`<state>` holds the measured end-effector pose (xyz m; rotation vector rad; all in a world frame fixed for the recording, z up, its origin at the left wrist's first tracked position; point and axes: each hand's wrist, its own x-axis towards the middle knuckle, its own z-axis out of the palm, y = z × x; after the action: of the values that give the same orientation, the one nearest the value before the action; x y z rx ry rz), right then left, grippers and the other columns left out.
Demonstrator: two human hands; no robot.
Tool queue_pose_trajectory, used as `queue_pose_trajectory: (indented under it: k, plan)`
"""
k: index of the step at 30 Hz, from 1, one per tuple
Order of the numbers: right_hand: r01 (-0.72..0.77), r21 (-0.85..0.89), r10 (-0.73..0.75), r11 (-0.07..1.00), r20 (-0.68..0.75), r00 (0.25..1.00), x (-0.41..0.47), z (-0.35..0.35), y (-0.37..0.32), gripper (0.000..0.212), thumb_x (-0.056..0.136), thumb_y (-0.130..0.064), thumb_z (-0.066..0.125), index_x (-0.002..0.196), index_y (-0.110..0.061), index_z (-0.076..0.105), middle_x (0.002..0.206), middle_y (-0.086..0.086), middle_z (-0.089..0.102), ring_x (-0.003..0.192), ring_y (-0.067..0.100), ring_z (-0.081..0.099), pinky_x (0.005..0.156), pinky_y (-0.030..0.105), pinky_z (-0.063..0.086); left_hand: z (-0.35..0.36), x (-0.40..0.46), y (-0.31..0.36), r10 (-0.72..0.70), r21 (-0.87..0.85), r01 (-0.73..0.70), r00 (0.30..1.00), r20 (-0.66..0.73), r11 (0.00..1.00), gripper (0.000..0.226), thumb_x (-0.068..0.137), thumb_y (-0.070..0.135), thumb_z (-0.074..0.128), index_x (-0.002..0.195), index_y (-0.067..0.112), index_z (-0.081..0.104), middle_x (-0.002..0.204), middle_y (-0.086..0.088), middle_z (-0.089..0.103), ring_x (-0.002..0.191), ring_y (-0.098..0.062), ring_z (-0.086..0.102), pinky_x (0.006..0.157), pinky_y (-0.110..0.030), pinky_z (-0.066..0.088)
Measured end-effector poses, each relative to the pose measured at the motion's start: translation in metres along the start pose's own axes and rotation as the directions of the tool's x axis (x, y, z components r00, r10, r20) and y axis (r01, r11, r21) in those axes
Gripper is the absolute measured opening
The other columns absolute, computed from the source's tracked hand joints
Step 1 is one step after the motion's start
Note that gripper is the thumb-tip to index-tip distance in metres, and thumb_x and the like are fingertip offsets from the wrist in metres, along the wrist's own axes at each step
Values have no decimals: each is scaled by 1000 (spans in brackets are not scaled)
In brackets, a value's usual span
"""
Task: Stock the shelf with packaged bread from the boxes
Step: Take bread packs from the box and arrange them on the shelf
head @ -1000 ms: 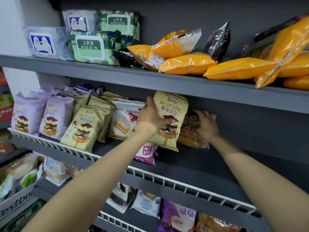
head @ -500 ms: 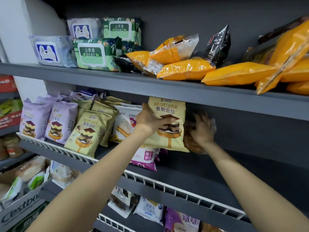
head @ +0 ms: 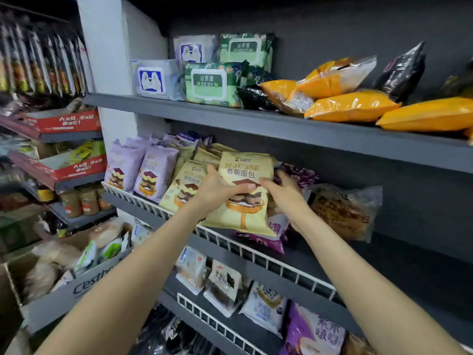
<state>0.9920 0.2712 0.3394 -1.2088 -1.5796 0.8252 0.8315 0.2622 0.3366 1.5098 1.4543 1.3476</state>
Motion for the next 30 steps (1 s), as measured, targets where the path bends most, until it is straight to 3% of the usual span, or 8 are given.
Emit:
queue_pose_trajectory:
  k: [4, 8, 12, 16, 21, 25, 27, 30]
  plan:
    - [23, 23, -23, 999, 24, 999, 7, 55, -12, 42, 87, -24, 64, 125, -14, 51, 115, -1, 60, 104, 17, 58, 90, 34, 49, -48, 15, -31, 77, -18, -78, 997, -29, 997, 77, 57, 40, 89, 118, 17, 48, 106, 9, 66, 100, -9, 63, 90, -28, 52]
    - [71, 10, -70, 997, -88, 994, 23, 114, -21, 46, 84, -12, 67, 127, -11, 50, 115, 4, 63, 104, 18, 61, 90, 34, 50, -106, 42, -56, 126, 63, -125, 992, -4, 990, 42, 80, 33, 73, 114, 17, 54, 101, 10, 65, 88, -2, 61, 69, -11, 49]
    - [33, 1, -32, 999, -207, 978, 38, 162, -20, 39, 88, -13, 62, 126, -12, 52, 120, 8, 64, 111, 24, 60, 97, 44, 49, -156, 70, -81, 104, 175, -125, 987, 124, 977, 36, 83, 21, 71, 111, 12, 53, 105, 2, 64, 95, -12, 63, 81, -19, 52]
    - [-38, -47, 26, 998, -229, 973, 47, 191, -12, 34, 91, -18, 58, 124, -10, 54, 121, 10, 64, 114, 27, 58, 98, 40, 47, -172, 83, -99, -90, 387, -69, 922, 377, 920, 65, 73, 29, 80, 125, 13, 44, 115, 2, 61, 105, -16, 58, 91, -28, 48]
    - [-96, -84, 79, 992, -179, 981, 38, 198, -4, 58, 78, -27, 74, 128, -14, 48, 123, 1, 61, 114, 18, 56, 99, 35, 45, -170, 86, -100, -128, 279, -17, 859, 495, 960, 26, 80, 15, 74, 94, 26, 56, 85, 21, 58, 85, 0, 56, 59, -1, 43]
    - [-23, -17, 21, 1000, -122, 992, 31, 201, 0, 48, 78, -9, 74, 121, -12, 54, 116, -1, 63, 106, 9, 57, 95, 27, 46, -164, 90, -104, -82, 256, -51, 871, 485, 965, 35, 74, 14, 79, 95, 25, 53, 94, 14, 62, 93, -4, 58, 74, -9, 46]
    - [-3, -41, -3, 999, -163, 987, 31, 204, 0, 56, 77, -7, 74, 128, -9, 49, 122, 3, 61, 110, 8, 54, 92, 21, 42, -158, 91, -107, -54, 298, -82, 905, 422, 951, 53, 70, 20, 83, 107, 15, 46, 106, 5, 57, 105, -13, 54, 86, -21, 43]
    - [-15, -147, -13, 989, -188, 982, 30, 210, 5, 72, 76, -6, 75, 136, -7, 36, 131, 5, 55, 114, 7, 46, 87, 10, 33, -149, 90, -113, -37, 415, -113, 941, 336, 903, 67, 69, 24, 83, 114, 7, 37, 106, -2, 50, 104, -18, 51, 83, -25, 40]
